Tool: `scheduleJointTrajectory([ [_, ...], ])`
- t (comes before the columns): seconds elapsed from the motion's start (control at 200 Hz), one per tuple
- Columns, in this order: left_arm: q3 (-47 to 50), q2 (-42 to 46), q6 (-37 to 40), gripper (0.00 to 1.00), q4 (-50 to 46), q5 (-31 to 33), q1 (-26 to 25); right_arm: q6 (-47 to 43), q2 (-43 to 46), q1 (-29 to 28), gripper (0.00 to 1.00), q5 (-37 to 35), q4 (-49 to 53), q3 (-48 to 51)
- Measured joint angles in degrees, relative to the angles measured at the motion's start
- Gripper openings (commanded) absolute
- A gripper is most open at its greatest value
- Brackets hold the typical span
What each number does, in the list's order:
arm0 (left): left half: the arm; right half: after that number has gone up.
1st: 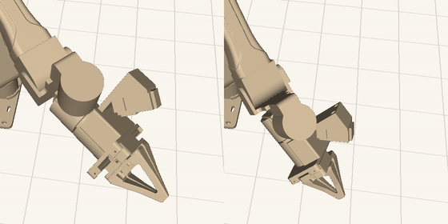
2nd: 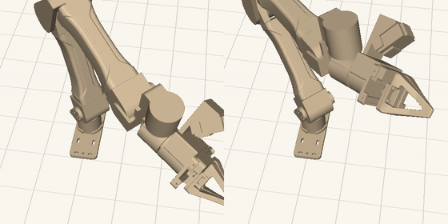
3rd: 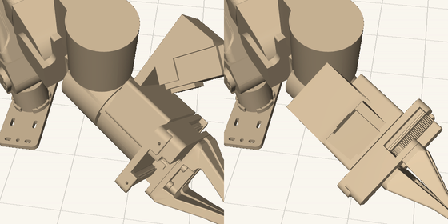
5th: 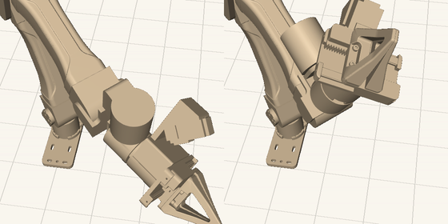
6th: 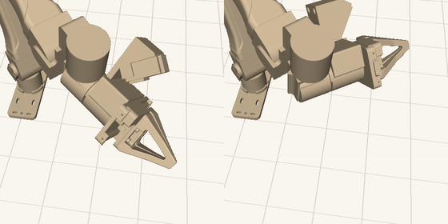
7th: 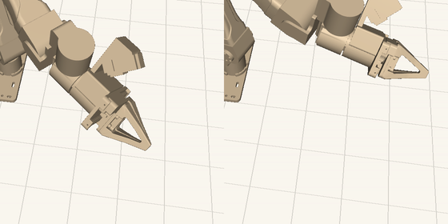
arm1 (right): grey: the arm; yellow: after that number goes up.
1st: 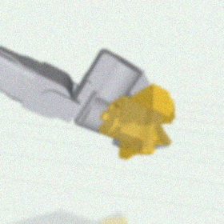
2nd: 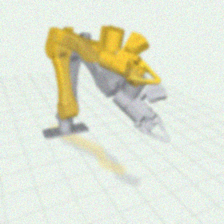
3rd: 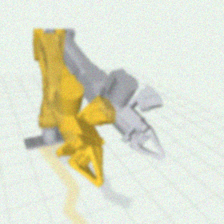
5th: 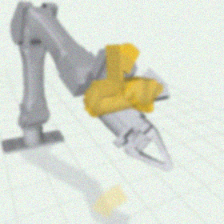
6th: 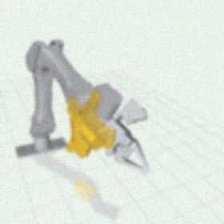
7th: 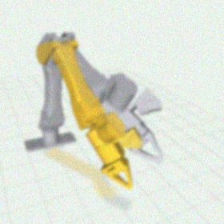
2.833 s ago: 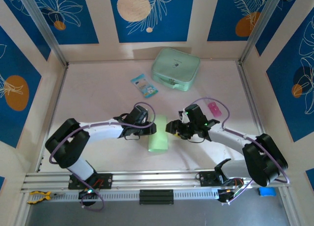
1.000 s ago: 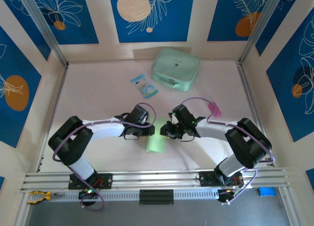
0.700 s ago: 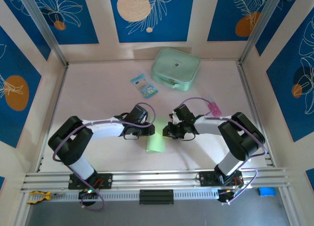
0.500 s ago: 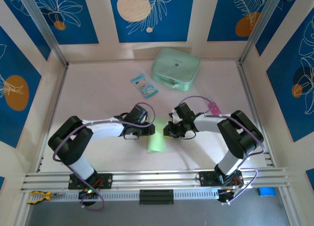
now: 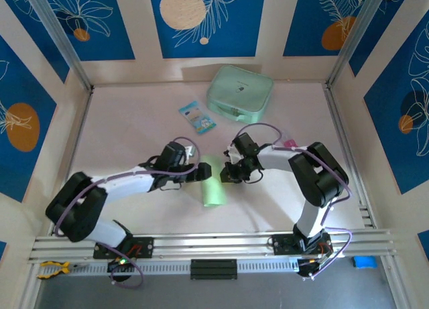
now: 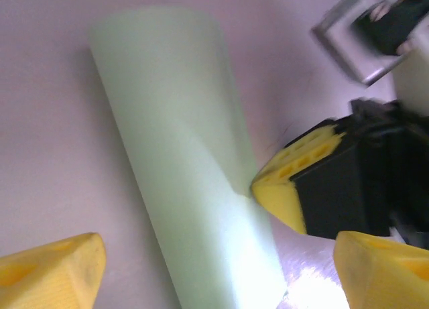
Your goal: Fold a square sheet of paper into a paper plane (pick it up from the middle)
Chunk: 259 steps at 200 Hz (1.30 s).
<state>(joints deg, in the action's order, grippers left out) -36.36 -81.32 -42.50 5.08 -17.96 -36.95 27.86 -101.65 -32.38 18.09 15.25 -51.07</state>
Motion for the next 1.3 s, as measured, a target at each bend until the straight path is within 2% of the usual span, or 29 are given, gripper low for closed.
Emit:
scheduleJointTrajectory([
  [0.165, 0.44, 3.5, 0.85, 0.82, 0.5, -1.99, 1.27, -0.85, -0.7, 0.04, 0.15, -0.07, 1.05, -1.22],
  [0.485, 0.83, 3.3, -1.6, 0.64, 0.5, -3.65, 1.27, -0.83, -0.7, 0.15, 0.15, -0.48, 3.21, -2.14],
  [0.755, 2.34, -2.69, -7.04, 0.63, 5.62, -5.22, 1.27, 0.52, -0.7, 0.59, 0.15, -0.48, 4.09, -2.21],
  [0.965, 2.12, -5.51, -8.0, 0.62, 6.58, -6.58, 1.27, 2.21, -0.59, 0.59, 0.15, -0.48, 3.91, -2.05],
  [1.295, 0.5, -10.03, -8.7, 0.53, 8.61, -9.03, 1.03, 3.74, -0.09, 0.59, 0.15, -0.74, 3.21, -1.25],
])
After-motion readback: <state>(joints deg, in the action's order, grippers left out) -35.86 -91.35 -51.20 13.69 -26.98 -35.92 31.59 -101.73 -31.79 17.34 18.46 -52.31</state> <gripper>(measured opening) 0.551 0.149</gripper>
